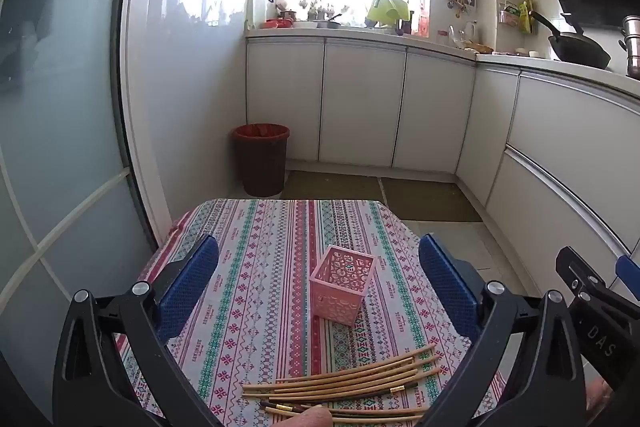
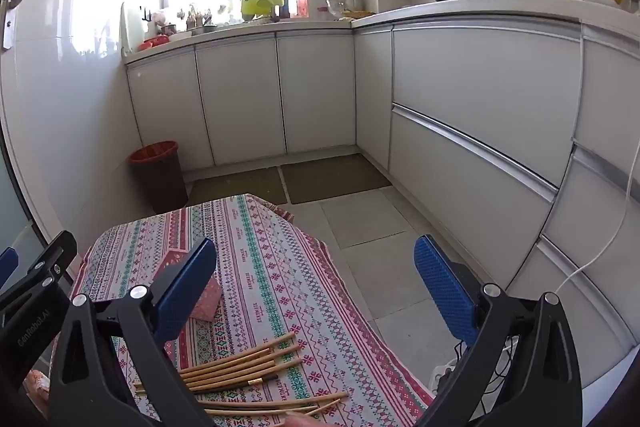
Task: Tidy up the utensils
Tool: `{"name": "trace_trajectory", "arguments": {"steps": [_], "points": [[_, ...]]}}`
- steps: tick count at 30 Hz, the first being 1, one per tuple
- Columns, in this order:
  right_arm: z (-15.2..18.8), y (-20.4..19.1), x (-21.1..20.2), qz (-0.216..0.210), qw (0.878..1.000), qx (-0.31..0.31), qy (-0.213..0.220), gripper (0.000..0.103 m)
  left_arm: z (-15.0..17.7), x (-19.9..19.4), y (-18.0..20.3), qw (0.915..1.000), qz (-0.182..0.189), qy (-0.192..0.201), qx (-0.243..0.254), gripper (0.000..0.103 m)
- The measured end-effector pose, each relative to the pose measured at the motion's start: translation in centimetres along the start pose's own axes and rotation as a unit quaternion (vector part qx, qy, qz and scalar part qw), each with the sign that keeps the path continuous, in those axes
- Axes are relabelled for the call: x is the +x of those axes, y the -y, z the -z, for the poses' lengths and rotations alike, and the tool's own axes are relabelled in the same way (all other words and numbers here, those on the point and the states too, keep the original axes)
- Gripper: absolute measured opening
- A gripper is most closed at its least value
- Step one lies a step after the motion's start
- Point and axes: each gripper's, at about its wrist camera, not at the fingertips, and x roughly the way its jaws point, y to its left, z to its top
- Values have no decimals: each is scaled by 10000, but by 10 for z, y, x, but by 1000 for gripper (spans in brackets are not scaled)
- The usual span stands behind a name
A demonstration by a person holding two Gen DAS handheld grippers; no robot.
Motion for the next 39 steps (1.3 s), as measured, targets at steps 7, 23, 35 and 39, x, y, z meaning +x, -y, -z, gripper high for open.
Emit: {"name": "trace_trajectory", "arguments": {"steps": [7, 23, 35, 39], "points": [[-1, 3, 2, 45, 10000, 44, -52, 96, 1, -3, -4, 10000, 19, -39, 23, 96], [-2, 10, 9, 114, 9997, 123, -184, 96, 6, 18, 16, 9994, -109, -271, 210, 96], [-2, 11, 12, 190, 9995, 123, -210, 96, 6, 22, 20, 9988, -184, -345, 290, 96], [-2, 13, 13, 210, 9994, 152, -212, 96, 5, 24, 20, 9986, -204, -359, 319, 96]]}}
